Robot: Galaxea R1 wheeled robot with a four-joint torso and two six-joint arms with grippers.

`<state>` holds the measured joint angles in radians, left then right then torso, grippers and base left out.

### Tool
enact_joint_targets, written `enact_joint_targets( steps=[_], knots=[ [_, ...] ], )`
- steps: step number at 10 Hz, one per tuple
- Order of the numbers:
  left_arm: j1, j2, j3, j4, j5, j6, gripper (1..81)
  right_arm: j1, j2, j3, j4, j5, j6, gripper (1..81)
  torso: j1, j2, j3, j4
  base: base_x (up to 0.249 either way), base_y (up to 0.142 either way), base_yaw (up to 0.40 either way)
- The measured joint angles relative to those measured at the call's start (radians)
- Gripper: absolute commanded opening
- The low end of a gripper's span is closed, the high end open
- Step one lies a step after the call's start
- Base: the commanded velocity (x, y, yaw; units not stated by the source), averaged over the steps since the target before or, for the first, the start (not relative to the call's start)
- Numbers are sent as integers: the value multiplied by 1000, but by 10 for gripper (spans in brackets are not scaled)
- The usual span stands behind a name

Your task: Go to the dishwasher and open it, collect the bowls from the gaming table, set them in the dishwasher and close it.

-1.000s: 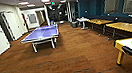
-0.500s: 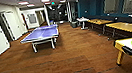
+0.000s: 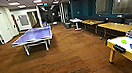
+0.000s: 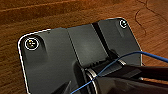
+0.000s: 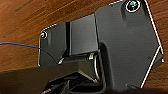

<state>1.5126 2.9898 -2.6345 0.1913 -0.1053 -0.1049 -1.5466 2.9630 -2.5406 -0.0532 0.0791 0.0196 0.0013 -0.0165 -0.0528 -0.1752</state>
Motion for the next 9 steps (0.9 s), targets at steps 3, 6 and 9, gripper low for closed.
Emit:
enact_joint_targets(
  steps=[3, 6, 9],
  knots=[
    [3, 0, 0, 0, 1, 0, 811, -2, 1, 0, 0, 0, 0, 811, 0, 0, 0, 0, 0, 0, -260],
    [3, 0, 0, 0, 0, 0, 811, -2, 6, -8, 0, 0, 0, 811, 0, 0, 0, 0, 0, 0, -278],
    [1, 2, 0, 3, 0, 0, 811, -2, 7, -9, 0, 0, 0, 811, 0, 0, 0, 0, 0, 0, -283]
  ],
)
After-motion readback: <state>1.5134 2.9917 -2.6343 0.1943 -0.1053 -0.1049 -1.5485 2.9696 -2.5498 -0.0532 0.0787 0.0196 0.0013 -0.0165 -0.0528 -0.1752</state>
